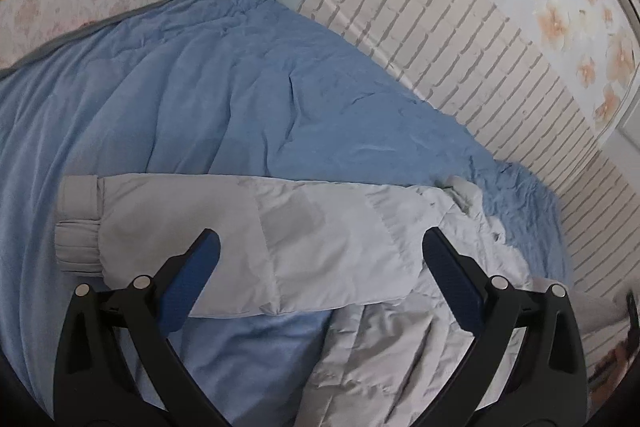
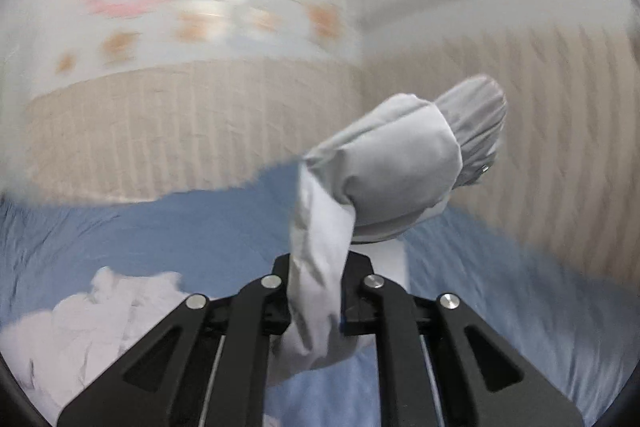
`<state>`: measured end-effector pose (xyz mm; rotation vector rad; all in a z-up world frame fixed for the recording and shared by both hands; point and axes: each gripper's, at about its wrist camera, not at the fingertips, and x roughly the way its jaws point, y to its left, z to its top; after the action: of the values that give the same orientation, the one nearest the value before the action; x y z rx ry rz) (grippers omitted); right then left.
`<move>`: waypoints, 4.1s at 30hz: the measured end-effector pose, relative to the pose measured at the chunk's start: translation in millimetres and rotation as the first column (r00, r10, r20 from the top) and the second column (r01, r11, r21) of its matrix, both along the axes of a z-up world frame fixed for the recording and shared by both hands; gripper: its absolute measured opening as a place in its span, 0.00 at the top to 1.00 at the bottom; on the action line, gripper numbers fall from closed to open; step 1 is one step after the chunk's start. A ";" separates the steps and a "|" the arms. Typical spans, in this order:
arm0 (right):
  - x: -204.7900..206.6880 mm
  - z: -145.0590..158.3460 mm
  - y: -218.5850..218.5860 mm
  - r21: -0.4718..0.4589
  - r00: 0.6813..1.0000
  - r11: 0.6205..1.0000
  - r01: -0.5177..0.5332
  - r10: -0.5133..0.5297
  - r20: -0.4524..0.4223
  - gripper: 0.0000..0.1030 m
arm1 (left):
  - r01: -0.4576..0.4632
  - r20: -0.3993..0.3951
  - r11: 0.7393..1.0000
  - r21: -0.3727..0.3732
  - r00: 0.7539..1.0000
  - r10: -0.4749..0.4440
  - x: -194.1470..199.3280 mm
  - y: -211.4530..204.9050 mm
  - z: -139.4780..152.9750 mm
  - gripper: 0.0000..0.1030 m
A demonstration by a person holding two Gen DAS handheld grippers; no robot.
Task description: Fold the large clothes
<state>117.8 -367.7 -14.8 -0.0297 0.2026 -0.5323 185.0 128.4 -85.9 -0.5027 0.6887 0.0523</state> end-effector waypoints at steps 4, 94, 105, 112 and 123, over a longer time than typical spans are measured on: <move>61.7 1.1 82.4 -0.095 0.947 0.944 -0.317 0.310 -0.077 0.84 | 0.017 0.017 1.000 0.022 1.000 -0.018 0.3 -0.4 5.0 0.03; -25.2 -66.8 -45.6 0.213 0.922 0.973 -0.092 0.164 -0.350 0.02 | 0.275 -0.201 0.812 0.515 0.960 -0.197 135.4 -253.3 -14.2 0.05; -4.0 -117.9 -40.4 0.744 0.934 0.668 0.016 0.256 -0.250 0.02 | 0.326 -0.187 0.622 0.712 0.942 -0.280 -0.7 -171.4 -41.5 0.03; -47.2 -85.3 -31.4 0.698 0.957 0.716 -0.030 0.221 -0.186 0.02 | 0.168 -0.232 0.774 0.611 0.972 -0.028 -27.4 -39.9 -46.5 0.03; -114.6 -35.8 -21.1 0.472 0.946 0.881 -0.031 0.178 -0.271 0.02 | 0.026 -0.402 0.881 0.473 0.896 0.190 -6.2 42.6 -89.1 0.03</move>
<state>3.1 -388.8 -50.6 0.3450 0.6287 -0.3552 178.8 171.1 -175.0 -0.0427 1.0612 0.4190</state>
